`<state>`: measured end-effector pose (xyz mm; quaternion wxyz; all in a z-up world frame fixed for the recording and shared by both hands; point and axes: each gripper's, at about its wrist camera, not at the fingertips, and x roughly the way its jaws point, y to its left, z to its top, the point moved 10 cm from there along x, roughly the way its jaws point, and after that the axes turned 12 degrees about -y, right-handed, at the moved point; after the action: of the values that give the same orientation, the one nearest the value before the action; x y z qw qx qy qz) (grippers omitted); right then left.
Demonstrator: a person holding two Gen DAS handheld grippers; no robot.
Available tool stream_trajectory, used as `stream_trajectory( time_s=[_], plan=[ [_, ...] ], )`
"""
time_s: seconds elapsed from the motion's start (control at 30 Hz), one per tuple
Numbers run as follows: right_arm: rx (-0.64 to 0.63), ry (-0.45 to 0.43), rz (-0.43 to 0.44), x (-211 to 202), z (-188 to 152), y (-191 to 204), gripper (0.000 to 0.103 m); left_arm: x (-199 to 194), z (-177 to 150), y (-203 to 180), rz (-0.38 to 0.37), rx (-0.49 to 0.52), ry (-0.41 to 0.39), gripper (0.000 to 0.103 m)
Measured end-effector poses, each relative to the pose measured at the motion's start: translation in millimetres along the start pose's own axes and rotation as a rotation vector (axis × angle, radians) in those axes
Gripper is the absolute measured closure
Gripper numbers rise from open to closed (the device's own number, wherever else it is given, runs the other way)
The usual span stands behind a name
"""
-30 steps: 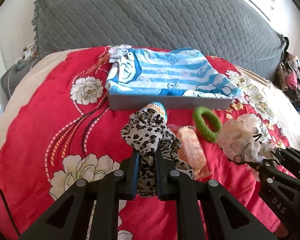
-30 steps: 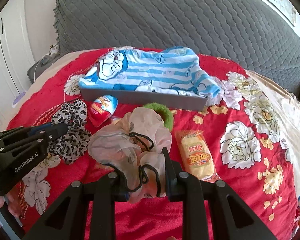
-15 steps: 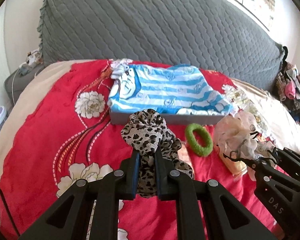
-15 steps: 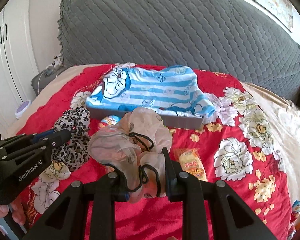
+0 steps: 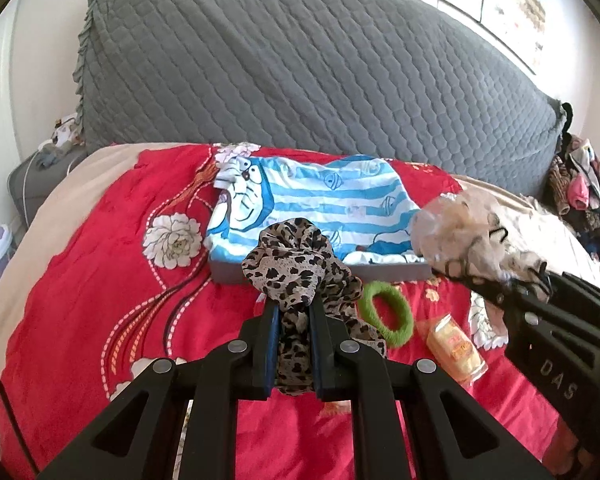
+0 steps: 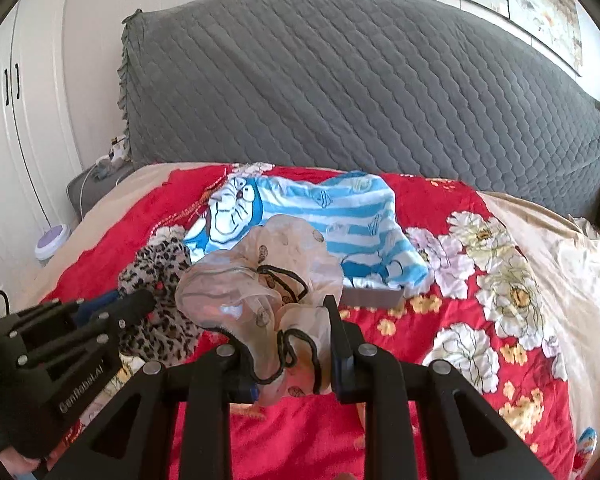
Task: Organize objects
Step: 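Lift both scrunchies and carry them over the shirt in the grey tray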
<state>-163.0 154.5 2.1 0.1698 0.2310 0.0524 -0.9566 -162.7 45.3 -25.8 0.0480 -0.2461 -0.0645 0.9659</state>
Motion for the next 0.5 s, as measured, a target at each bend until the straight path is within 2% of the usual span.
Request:
stream_trajectory(
  time_s=[0.23,0.5],
  plan=[
    [0.011,-0.047,0.001,13.0,22.4,-7.4,0.078,20.9,8.6,-4.8,0.005,-0.002,-0.009,0.089],
    [0.031,-0.037,0.001,32.6,21.5,-19.3,0.078,48.5,17.6,0.2,0.012,-0.031,-0.014,0.089]
  ],
)
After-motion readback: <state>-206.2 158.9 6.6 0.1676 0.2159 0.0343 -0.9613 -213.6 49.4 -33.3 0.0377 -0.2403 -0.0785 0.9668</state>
